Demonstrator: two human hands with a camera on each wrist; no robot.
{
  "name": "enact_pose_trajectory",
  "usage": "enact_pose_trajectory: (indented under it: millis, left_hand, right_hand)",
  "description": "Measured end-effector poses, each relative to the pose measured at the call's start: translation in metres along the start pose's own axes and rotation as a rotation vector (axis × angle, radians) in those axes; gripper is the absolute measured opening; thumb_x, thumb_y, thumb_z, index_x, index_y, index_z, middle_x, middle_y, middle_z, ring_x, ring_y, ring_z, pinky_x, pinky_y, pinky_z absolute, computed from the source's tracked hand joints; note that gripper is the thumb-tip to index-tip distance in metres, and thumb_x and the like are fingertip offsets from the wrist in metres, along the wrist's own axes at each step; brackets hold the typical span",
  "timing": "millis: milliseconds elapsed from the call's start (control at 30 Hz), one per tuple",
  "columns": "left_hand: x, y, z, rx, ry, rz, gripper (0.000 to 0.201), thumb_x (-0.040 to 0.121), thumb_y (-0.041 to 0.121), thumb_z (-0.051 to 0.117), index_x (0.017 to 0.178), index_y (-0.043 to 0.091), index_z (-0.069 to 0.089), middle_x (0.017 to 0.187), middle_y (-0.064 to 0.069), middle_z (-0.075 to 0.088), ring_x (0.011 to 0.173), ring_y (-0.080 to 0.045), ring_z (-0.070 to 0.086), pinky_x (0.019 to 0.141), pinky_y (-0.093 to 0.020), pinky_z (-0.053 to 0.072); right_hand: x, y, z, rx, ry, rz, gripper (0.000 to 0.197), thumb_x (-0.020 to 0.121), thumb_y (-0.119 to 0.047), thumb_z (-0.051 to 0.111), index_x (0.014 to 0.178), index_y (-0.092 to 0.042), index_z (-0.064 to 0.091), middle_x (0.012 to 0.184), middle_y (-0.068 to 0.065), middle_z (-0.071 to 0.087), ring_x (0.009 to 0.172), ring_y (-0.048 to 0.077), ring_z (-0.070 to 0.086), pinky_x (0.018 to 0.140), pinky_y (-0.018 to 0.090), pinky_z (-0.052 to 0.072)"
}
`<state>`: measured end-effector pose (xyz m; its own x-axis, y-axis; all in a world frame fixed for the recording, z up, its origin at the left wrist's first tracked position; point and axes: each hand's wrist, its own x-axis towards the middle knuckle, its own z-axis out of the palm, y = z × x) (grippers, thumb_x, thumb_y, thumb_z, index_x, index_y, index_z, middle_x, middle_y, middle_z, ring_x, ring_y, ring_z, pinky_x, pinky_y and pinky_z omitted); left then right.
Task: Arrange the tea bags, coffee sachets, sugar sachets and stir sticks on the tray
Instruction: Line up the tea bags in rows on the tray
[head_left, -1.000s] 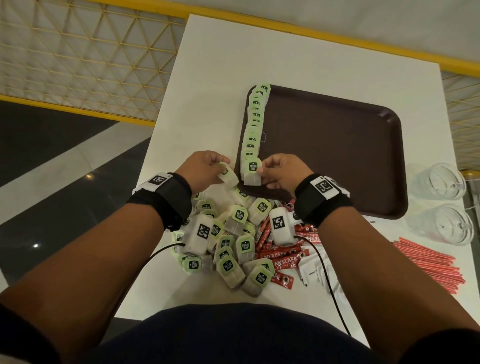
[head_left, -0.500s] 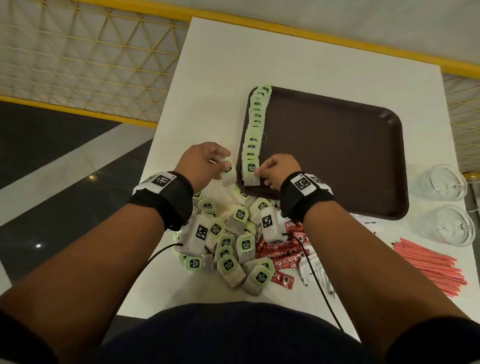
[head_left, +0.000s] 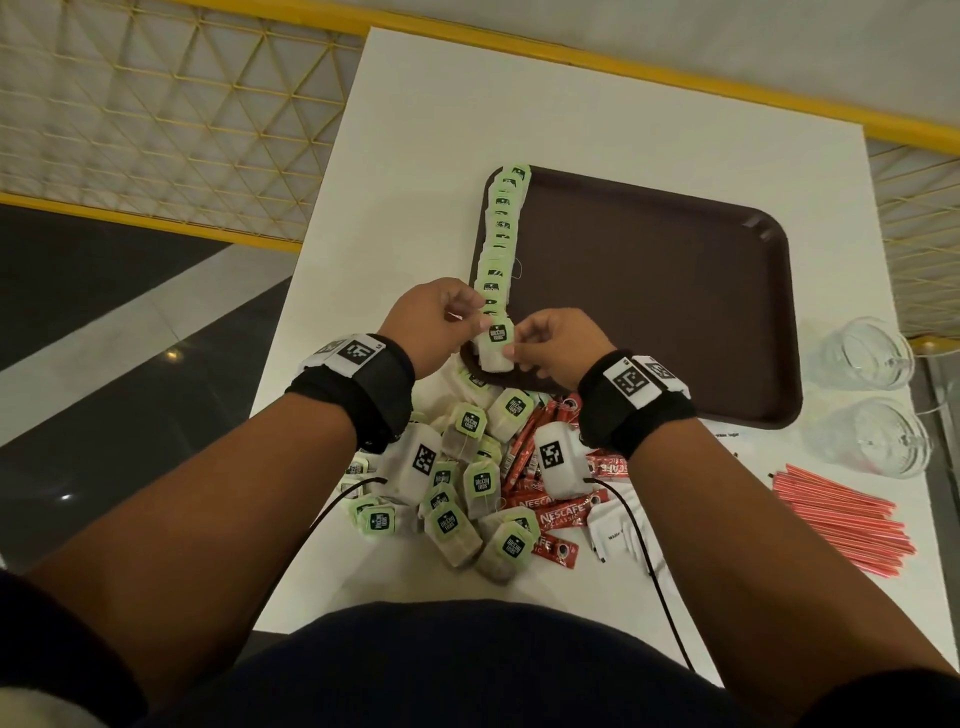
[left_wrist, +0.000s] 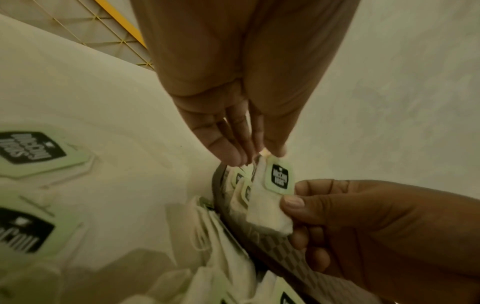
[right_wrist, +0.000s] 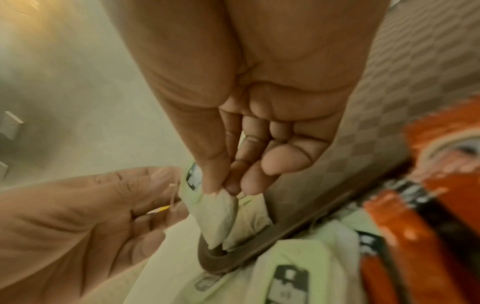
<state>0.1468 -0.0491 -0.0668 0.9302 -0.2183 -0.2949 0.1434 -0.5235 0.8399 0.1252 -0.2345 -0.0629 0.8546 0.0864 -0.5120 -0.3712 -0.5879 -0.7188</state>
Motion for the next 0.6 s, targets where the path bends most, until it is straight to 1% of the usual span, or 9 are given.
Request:
enact_pose_trajectory:
  millis: [33,100,200,233,333,400,467,567,600]
  left_hand:
    - [0.001,-0.003,0.001,0.034,0.019,-0.014,0.020,0.089,0.024,0.070,0.106,0.015,0.066,0.098,0.000,0.069,0.085,-0.018,0.066,0.082,-0.040,0.057]
    - [0.003,-0.009,0.002,0.101,0.035,-0.064,0.021,0.089,0.021,0.068,0.108,0.011,0.064,0.104,-0.004,0.068,0.088,-0.023,0.065,0.087,-0.041,0.054]
    - [0.004,-0.015,0.004,0.152,-0.012,-0.140,0.028,0.088,0.017,0.069,0.114,0.010,0.061,0.107,-0.009,0.067,0.093,-0.029,0.066,0.090,-0.044,0.053]
    - [0.004,-0.015,0.005,0.157,-0.029,-0.151,0.029,0.087,0.016,0.070,0.114,0.010,0.060,0.106,-0.009,0.067,0.093,-0.029,0.066,0.090,-0.044,0.053]
    - [0.004,-0.016,0.007,0.164,-0.039,-0.174,0.028,0.086,0.011,0.070,0.112,0.012,0.059,0.100,-0.009,0.068,0.091,-0.029,0.067,0.087,-0.045,0.054]
    - [0.005,-0.017,0.008,0.166,-0.030,-0.178,0.027,0.084,0.007,0.069,0.107,0.015,0.058,0.095,-0.008,0.068,0.089,-0.029,0.067,0.086,-0.046,0.055]
    - [0.005,-0.018,0.009,0.174,-0.028,-0.176,0.027,0.083,0.005,0.069,0.104,0.017,0.056,0.093,-0.007,0.068,0.086,-0.028,0.067,0.086,-0.046,0.055]
    - [0.005,-0.019,0.009,0.181,-0.028,-0.169,0.029,0.083,0.004,0.069,0.107,0.016,0.057,0.094,-0.009,0.069,0.085,-0.028,0.068,0.084,-0.045,0.055]
    - [0.005,-0.020,0.009,0.178,-0.028,-0.167,0.030,0.083,0.004,0.069,0.108,0.015,0.058,0.095,-0.009,0.069,0.085,-0.029,0.068,0.084,-0.045,0.055]
  right_hand:
    - [0.000,0.004,0.000,0.004,0.007,0.036,0.013,0.085,-0.020,0.073,0.092,-0.011,0.068,0.088,0.014,0.072,0.074,0.016,0.062,0.075,0.033,0.055]
    - [0.001,0.011,0.001,-0.001,0.014,0.095,0.014,0.086,-0.018,0.073,0.094,-0.009,0.068,0.088,0.013,0.071,0.074,0.016,0.061,0.075,0.033,0.054]
    - [0.006,0.016,0.006,-0.045,0.046,0.118,0.018,0.083,-0.019,0.075,0.094,-0.006,0.068,0.086,0.008,0.070,0.069,0.013,0.061,0.072,0.032,0.054]
    - [0.008,0.016,0.007,-0.076,0.062,0.110,0.020,0.082,-0.021,0.077,0.092,-0.008,0.067,0.085,0.006,0.070,0.069,0.013,0.061,0.072,0.032,0.054]
    - [0.013,0.010,0.011,-0.247,0.072,0.091,0.022,0.078,-0.029,0.080,0.088,-0.017,0.063,0.085,-0.003,0.067,0.078,0.013,0.063,0.072,0.032,0.054]
    - [0.016,0.008,0.013,-0.314,0.073,0.079,0.023,0.079,-0.030,0.079,0.090,-0.019,0.062,0.091,-0.003,0.067,0.084,0.015,0.064,0.076,0.032,0.054]
    - [0.019,0.007,0.017,-0.330,0.107,0.056,0.024,0.079,-0.030,0.079,0.091,-0.019,0.060,0.095,-0.002,0.067,0.086,0.016,0.064,0.075,0.031,0.052]
    - [0.023,0.006,0.022,-0.333,0.134,0.049,0.026,0.078,-0.029,0.079,0.087,-0.021,0.056,0.092,-0.002,0.065,0.086,0.017,0.062,0.071,0.028,0.047]
    - [0.025,0.007,0.024,-0.322,0.141,0.054,0.027,0.077,-0.029,0.079,0.087,-0.021,0.055,0.092,-0.002,0.065,0.086,0.017,0.063,0.071,0.029,0.048]
